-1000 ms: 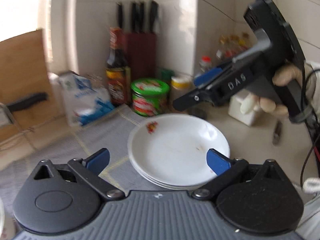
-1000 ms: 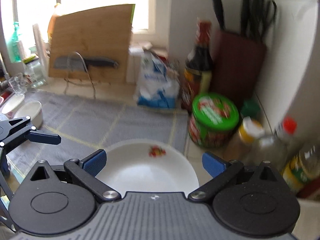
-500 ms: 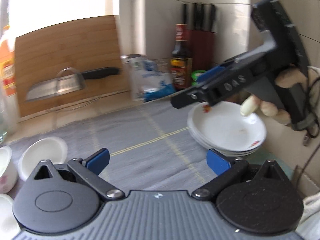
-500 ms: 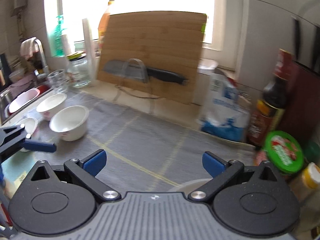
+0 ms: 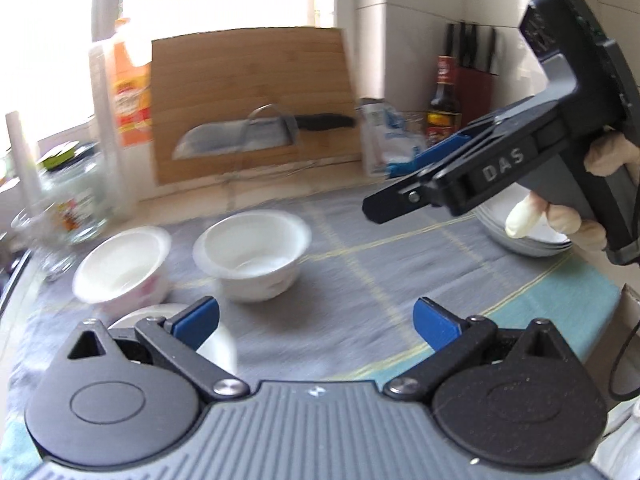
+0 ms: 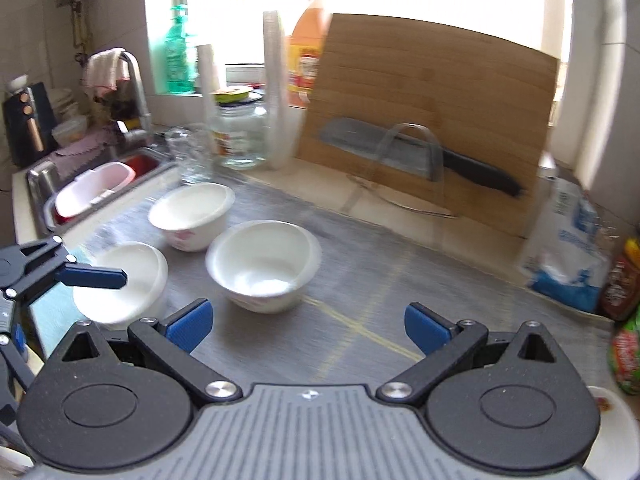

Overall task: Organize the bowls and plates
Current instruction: 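Withdraw the right tool and move it toward the white bowls, then grasp the rim of a plain white bowl with the right tool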

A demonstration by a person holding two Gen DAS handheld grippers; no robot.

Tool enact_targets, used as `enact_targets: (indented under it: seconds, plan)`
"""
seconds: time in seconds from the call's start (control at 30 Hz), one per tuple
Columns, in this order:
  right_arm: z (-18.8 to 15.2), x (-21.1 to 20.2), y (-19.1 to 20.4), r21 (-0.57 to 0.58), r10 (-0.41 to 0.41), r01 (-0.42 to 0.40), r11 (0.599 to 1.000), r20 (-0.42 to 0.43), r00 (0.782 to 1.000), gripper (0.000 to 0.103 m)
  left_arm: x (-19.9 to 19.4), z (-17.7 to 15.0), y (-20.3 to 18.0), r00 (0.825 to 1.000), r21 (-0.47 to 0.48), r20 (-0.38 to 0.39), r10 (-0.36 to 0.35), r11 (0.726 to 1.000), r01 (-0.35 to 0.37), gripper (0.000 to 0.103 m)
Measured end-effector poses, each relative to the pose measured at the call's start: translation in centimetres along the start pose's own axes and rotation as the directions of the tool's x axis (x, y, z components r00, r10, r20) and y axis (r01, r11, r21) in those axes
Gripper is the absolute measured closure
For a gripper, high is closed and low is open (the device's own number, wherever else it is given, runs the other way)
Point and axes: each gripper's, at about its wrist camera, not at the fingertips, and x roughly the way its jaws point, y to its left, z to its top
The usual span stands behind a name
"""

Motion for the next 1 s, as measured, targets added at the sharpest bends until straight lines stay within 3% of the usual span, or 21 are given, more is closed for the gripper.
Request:
enact_targets:
  seconds: [0.17,0.37,0.67,0.9,1.0]
  plan:
    - [1.1,2.7,4.3,-0.030,0.042,-0.043,0.999,-0.024,0.999,0.000,-2.5,-1.8,3.5,0.997,-0.012,-0.001,0.080,0.997,-0.080,0.001]
    - [1.7,5.7,8.2,-0.034,0.144,-0.146,0.989,-0.064,0.988,0.000,-3.1,-4.0,6.6,0.993,-0.031,-0.034,0.112,0.993,-0.113,0.001]
    - [1.7,9.7,12.0,-0.055,0.224,-0.234,0.971,-0.149,0.963,0.002,-1.5,-5.4,7.7,0.998,-0.015,-0.033,0.061,0.998,-0.062,0.001]
    - [2.1,11.4,11.6,-0.001,0.258,-0.263,0.965,-0.187,0.948,0.014,-1.0,-5.4,8.0,0.999,-0.001,-0.021,0.034,0.999,-0.034,0.005]
    - [2.1,11.8,11.5,0.015,0.269,-0.271,0.962,-0.199,0.943,0.020,-0.9,-5.5,8.1,0.999,0.000,-0.026,0.024,1.000,-0.024,0.012]
